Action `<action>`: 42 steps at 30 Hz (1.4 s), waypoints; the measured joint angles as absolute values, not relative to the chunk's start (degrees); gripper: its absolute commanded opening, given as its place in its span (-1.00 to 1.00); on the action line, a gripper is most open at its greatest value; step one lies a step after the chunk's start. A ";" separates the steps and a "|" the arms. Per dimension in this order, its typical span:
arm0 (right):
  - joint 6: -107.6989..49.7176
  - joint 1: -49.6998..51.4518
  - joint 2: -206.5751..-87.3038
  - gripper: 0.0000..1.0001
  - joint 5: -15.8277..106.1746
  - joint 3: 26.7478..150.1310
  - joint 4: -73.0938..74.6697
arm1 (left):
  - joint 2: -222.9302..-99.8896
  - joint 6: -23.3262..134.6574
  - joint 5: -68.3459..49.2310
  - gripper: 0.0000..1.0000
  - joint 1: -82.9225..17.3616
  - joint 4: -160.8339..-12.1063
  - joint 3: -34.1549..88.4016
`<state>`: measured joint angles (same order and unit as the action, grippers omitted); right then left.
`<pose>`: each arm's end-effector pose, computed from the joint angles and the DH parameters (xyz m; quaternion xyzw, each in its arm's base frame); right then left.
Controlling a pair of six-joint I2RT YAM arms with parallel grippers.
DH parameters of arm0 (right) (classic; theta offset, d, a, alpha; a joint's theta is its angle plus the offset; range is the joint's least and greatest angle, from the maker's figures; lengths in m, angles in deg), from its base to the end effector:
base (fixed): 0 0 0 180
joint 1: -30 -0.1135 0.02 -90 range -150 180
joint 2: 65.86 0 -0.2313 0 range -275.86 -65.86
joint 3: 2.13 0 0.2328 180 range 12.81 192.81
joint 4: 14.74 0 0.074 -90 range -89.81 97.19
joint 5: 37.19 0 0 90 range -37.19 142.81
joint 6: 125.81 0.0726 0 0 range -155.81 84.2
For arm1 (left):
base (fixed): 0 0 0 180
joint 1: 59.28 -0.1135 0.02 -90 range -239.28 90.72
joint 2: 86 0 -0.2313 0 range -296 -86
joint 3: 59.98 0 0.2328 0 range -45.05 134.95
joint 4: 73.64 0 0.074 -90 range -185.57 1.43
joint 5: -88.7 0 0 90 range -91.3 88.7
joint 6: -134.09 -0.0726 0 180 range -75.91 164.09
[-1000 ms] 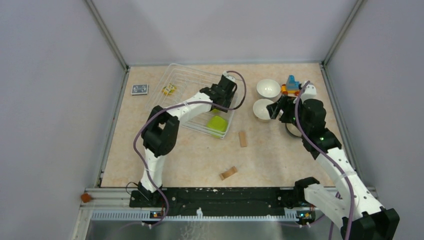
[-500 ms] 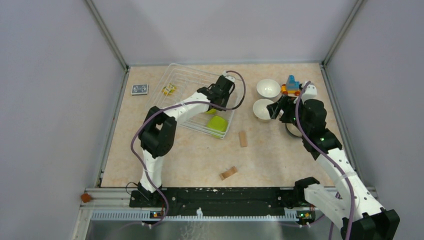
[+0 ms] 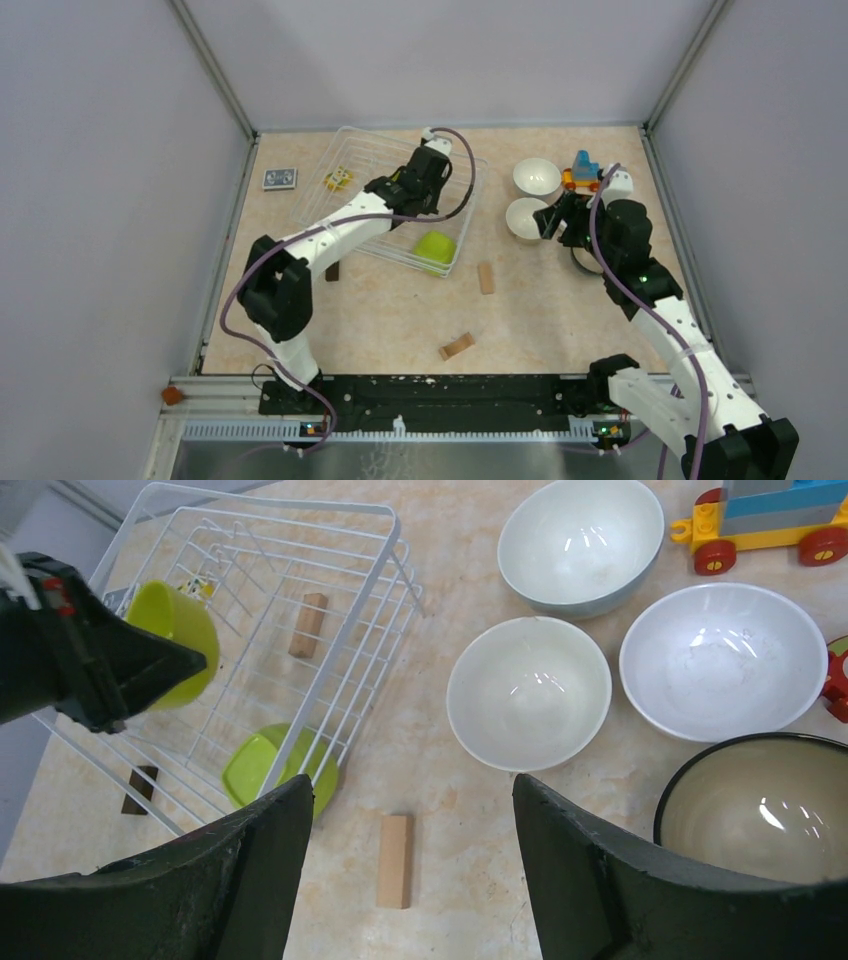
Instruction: Unload the bowls from the dish rack
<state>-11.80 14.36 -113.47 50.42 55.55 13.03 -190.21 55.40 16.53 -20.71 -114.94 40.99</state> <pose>0.2234 0.0657 0.2805 0.0466 0.8060 0.2159 0.5491 0.3354 -0.2390 0.2242 0.1565 0.8996 -0.0314 0.4064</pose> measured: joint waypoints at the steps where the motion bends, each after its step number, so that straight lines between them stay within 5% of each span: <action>1: -11.77 14.36 -113.47 0.45 50.40 55.52 12.99 | -188.52 55.57 17.71 -1.00 -20.71 -114.51 40.23; 14: -11.51 14.36 -115.20 0.45 49.46 54.78 11.74 | -170.05 68.31 34.39 -1.00 -22.05 -117.63 31.90; 26: -9.28 14.36 -115.42 0.45 48.37 53.62 10.50 | -148.59 80.18 32.48 -0.94 -39.49 -126.64 16.67; 42: -7.45 14.36 -115.42 0.45 45.15 52.03 8.47 | -144.57 91.70 21.82 -0.95 -52.19 -130.07 -3.05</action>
